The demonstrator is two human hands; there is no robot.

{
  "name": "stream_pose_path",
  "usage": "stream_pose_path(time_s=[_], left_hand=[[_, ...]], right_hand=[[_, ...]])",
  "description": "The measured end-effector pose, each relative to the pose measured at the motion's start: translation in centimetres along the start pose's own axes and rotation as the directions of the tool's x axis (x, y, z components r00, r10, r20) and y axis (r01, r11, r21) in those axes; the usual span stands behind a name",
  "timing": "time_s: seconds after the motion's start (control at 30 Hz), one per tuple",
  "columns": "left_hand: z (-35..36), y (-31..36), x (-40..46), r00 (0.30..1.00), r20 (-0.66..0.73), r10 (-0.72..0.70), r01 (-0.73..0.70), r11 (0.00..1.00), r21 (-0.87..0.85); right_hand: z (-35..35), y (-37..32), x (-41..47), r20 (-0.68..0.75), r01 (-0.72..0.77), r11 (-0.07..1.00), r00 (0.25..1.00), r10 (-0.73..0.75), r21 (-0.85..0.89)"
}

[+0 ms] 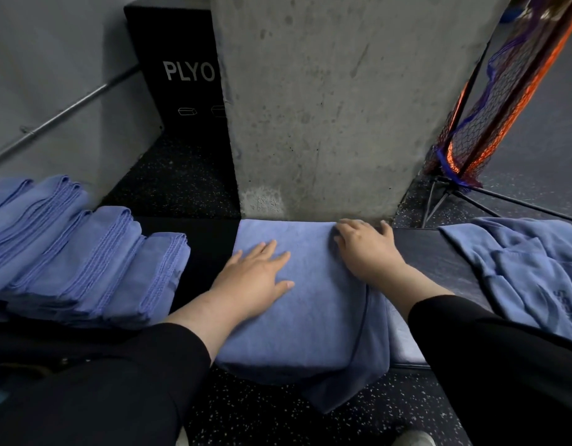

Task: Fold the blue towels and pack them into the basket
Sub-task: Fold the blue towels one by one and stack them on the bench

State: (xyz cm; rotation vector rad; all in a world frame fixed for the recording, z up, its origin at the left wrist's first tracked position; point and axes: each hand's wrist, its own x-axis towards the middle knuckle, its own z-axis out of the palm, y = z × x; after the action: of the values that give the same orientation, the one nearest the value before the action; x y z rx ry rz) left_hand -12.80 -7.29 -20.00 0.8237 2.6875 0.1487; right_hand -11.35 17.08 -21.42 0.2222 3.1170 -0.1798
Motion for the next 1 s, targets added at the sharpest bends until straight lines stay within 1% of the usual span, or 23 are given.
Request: stream_pose_path(time_s=[0.07, 0.17, 0.27, 0.33, 0.4, 0.43, 0.47, 0.53, 0.6, 0.63, 0.7, 0.77, 0.83, 0.87, 0.9, 0.93, 1.0], left_hand=[[0.0, -0.3, 0.2, 1.000, 0.018, 0.005, -0.004, 1.000, -0.025], [0.1, -0.4, 0.5, 1.000, 0.030, -0.003, 0.004, 0.999, -0.049], [0.2, -0.2, 0.9, 0.999, 0.047, -0.027, 0.030, 0.998, -0.051], [0.2, 0.0, 1.3, 0.997, 0.055, -0.044, 0.046, 0.998, -0.040], [0.0, 0.0, 1.8, 0.997, 0.059, -0.057, 0.058, 0.998, -0.027], [-0.2, 0.0, 2.0, 0.996, 0.059, -0.061, 0.063, 0.998, -0.022], [-0.3, 0.0, 2.2, 0.996, 0.057, -0.066, 0.067, 0.998, -0.020], [-0.4, 0.0, 2.6, 0.996, 0.053, -0.074, 0.075, 0.997, -0.018], [-0.4, 0.1, 2.8, 0.996, 0.050, -0.075, 0.076, 0.997, -0.007], [-0.4, 0.1, 2.8, 0.996, 0.045, -0.075, 0.075, 0.997, -0.002], [-0.7, -0.2, 2.5, 0.997, -0.022, -0.078, 0.078, 0.997, 0.005], [-1.2, -1.1, 1.8, 0.980, -0.173, -0.101, 0.102, 0.995, -0.002], [-1.9, -2.5, 0.9, 0.938, -0.306, -0.162, 0.176, 0.984, 0.019], [-2.2, -3.1, 0.5, 0.917, -0.341, -0.207, 0.229, 0.973, 0.028], [-2.6, -3.8, 0.0, 0.905, -0.339, -0.257, 0.282, 0.959, 0.024], [-2.9, -4.2, -0.4, 0.903, -0.299, -0.310, 0.329, 0.944, 0.014], [-3.3, -4.9, -0.7, 0.906, -0.151, -0.396, 0.403, 0.915, 0.013]], right_hand=[[-0.1, 1.3, 0.5, -0.027, -0.095, 0.995, 0.995, 0.094, -0.020], [-0.1, 3.3, 0.9, -0.032, -0.219, 0.975, 0.975, 0.218, -0.027], [-0.3, 4.3, 0.9, -0.044, -0.278, 0.960, 0.960, 0.277, -0.021], [-0.2, 4.3, 0.7, -0.124, -0.240, 0.970, 0.964, 0.234, -0.035], [-0.6, 3.2, 0.2, -0.203, -0.136, 0.990, 0.971, 0.125, -0.040], [-0.9, 2.3, -0.3, -0.210, -0.064, 0.997, 0.976, 0.052, -0.048], [-1.1, 1.2, -1.0, -0.191, 0.010, 0.998, 0.981, -0.021, -0.059], [-0.9, -1.3, -2.9, -0.084, 0.125, 0.990, 0.988, -0.130, -0.058], [0.2, -3.5, -5.1, 0.032, 0.168, 0.984, 0.986, -0.166, -0.058], [0.7, -4.2, -6.0, 0.066, 0.171, 0.984, 0.984, -0.167, -0.053], [1.0, -4.3, -7.1, 0.114, 0.137, 0.991, 0.984, -0.134, -0.013], [0.6, -3.0, -7.0, 0.141, 0.106, 0.994, 0.984, -0.108, 0.017], [-0.1, -1.2, -6.8, 0.088, 0.103, 0.994, 0.991, -0.101, -0.026], [-0.7, -0.4, -6.7, 0.035, 0.076, 0.995, 0.997, -0.074, -0.060], [-1.3, 0.3, -6.7, -0.022, 0.016, 0.996, 1.000, -0.018, -0.085], [-1.9, 0.8, -6.7, -0.065, -0.059, 0.994, 0.996, 0.053, -0.088], [-2.5, 1.7, -6.7, -0.059, -0.199, 0.980, 0.978, 0.199, 0.005]])
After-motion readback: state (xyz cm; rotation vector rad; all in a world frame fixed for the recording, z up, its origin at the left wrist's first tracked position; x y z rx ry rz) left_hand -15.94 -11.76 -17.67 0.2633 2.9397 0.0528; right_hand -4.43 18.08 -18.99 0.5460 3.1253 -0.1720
